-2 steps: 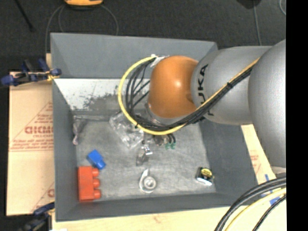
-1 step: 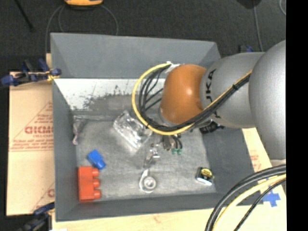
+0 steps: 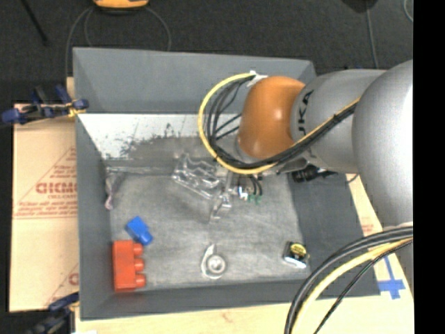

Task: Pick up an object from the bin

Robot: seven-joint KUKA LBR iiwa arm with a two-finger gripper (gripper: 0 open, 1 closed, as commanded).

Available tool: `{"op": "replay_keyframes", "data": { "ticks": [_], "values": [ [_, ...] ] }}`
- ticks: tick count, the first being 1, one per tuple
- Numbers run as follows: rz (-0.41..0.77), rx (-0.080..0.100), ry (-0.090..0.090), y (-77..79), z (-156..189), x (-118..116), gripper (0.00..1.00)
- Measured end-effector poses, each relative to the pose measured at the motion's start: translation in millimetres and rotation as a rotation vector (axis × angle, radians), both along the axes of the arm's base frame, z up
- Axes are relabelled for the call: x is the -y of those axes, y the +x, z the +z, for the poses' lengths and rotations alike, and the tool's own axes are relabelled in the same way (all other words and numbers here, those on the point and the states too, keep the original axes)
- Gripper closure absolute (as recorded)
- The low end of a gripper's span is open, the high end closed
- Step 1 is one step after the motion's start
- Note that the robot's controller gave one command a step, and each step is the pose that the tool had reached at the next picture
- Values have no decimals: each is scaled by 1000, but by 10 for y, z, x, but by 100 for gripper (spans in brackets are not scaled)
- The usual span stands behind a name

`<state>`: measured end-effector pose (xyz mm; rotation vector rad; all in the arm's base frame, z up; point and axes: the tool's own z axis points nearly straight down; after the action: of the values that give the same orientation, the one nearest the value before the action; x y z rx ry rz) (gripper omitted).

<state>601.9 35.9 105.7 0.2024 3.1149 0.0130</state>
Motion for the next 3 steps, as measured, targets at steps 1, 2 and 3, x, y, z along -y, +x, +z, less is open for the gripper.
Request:
{"op": "replay_keyframes", "data": {
  "ticks": [1, 2, 3],
  "values": [
    [42, 13, -4, -5, -3, -7, 0],
    [27, 7, -5, -50, -43, 115, 0],
    [439, -13, -11, 211, -175, 289, 0]
  ]
}}
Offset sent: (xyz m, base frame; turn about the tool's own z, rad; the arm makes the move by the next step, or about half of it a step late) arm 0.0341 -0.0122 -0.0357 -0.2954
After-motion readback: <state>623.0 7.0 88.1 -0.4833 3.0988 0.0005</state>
